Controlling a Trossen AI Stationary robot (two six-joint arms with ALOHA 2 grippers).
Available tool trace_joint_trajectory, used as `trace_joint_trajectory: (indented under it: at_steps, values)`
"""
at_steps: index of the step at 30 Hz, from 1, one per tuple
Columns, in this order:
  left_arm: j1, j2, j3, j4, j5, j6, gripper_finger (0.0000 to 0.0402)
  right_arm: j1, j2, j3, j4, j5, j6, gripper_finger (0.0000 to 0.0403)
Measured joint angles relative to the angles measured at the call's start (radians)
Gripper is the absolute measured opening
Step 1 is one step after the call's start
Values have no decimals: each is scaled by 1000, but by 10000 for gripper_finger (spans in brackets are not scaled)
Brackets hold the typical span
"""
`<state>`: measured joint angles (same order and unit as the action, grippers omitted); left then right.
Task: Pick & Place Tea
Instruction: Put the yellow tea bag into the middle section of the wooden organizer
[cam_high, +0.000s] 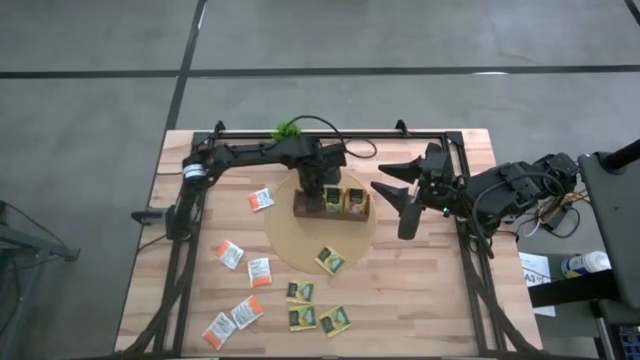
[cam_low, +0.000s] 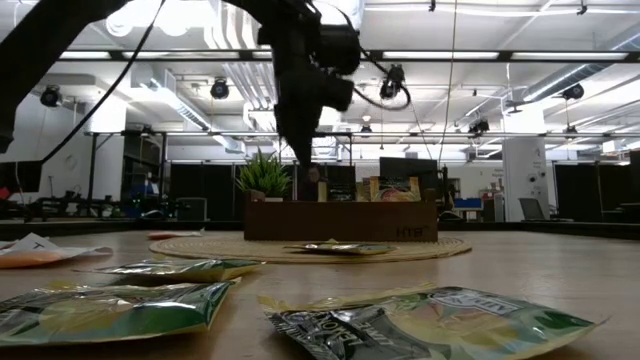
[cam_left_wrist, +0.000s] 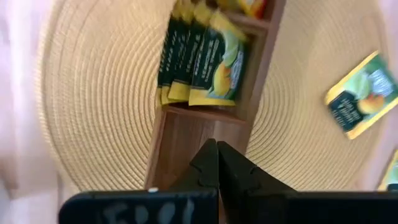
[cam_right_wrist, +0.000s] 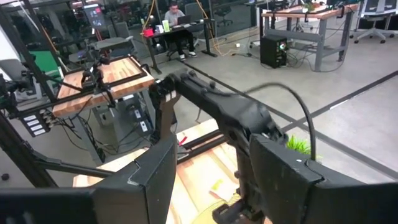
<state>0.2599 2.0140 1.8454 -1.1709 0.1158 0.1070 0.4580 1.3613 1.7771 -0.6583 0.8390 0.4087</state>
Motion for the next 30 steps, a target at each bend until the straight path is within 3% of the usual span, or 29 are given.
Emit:
trace_joint_trajectory:
  at_steps: [13,23,30]
  values:
    - [-67,-191,-41,52,22,-133,0,0,0,-13,-54,-5,59,199]
    - [-191,-464,-294,268,-7,-344,0,0,0,-19,-72,-9,56,199]
    - [-318,-604,-434,341,-115,-516,0,0,0,-19,-79,-9,55,199]
